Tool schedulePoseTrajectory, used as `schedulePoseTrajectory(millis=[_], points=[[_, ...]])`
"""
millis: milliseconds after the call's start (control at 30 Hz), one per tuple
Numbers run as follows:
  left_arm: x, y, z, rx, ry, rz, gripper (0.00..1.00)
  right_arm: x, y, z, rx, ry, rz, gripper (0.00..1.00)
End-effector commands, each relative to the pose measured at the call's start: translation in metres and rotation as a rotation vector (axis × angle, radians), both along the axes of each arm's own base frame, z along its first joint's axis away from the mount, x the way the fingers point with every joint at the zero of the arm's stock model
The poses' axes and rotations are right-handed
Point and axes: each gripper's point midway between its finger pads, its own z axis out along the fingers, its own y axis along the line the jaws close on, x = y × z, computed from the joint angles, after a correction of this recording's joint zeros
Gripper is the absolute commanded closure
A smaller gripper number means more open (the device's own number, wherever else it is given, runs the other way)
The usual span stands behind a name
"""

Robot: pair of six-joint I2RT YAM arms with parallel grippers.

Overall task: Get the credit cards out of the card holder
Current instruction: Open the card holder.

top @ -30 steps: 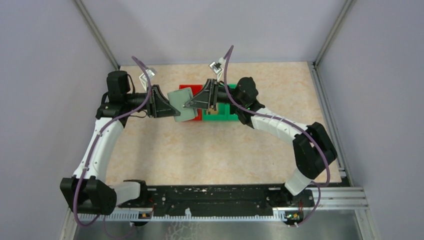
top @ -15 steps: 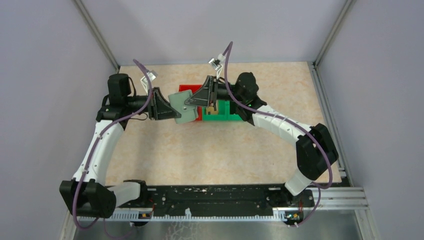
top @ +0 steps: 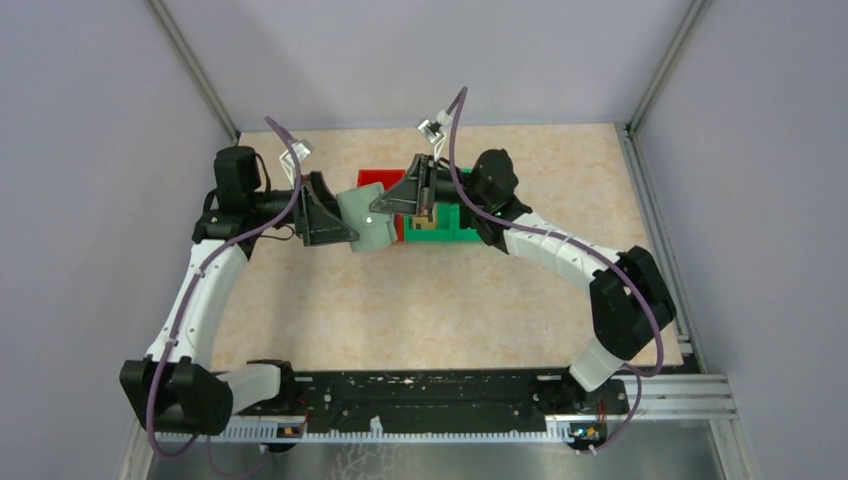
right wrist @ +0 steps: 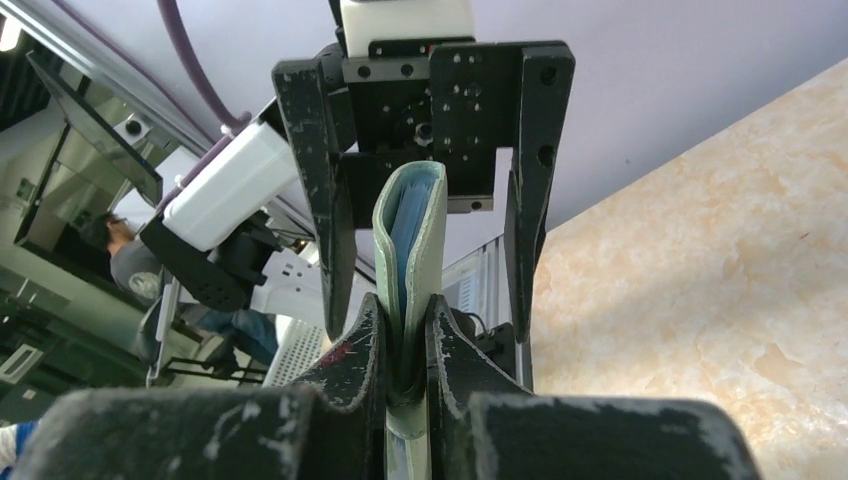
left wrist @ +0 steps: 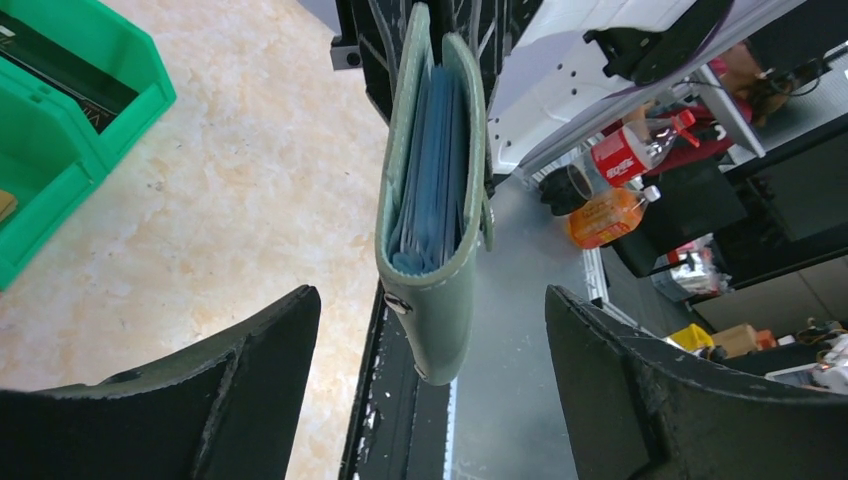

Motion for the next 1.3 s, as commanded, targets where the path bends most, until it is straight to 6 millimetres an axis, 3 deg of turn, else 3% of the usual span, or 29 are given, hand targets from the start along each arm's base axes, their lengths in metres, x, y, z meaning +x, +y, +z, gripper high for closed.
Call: schedulePoseTrajectory(millis=[0, 200, 333, 400, 667, 867, 967, 1067, 1133, 1267], points=[[-0.003, 0.003, 0.021, -0.045, -0.015, -0.045, 0.12, -0.016, -0.016, 0.028, 0.109, -0.115, 0.04, 1.0], [0.0, 0.002, 0.03, -0.051, 0.021, -0.024, 0.2, -0.019, -0.016, 0.019, 0.125, -0.091, 0.074, 1.0], [0.003, 0.002, 0.029, -0.046, 0.023, 0.008, 0.44, -0.017, -0.015, 0.02, 0.132, -0.092, 0.067, 1.0], [0.004, 0.002, 0.029, -0.048, 0.032, 0.011, 0.5, -0.016, -0.014, 0.02, 0.128, -0.09, 0.067, 1.0], [0.001, 0.002, 0.036, -0.063, 0.05, -0.01, 0.45, -0.012, -0.009, 0.011, 0.093, -0.081, 0.056, 1.0], [0.004, 0.002, 0.032, -0.061, 0.044, 0.008, 0.7, -0.016, -0.002, 0.012, 0.09, -0.079, 0.072, 0.98], [0.008, 0.002, 0.029, -0.057, 0.043, 0.038, 0.84, -0.016, 0.002, 0.012, 0.08, -0.08, 0.072, 0.86], [0.015, 0.002, 0.025, -0.045, 0.045, 0.09, 0.93, -0.007, 0.005, 0.008, 0.034, -0.081, 0.017, 0.58], [0.022, 0.003, 0.022, -0.026, 0.034, 0.14, 0.98, 0.013, 0.004, 0.0, -0.05, -0.083, -0.114, 0.4], [0.043, 0.011, 0.009, 0.058, 0.007, 0.276, 1.0, 0.06, -0.027, -0.016, -0.297, -0.116, -0.547, 0.24]])
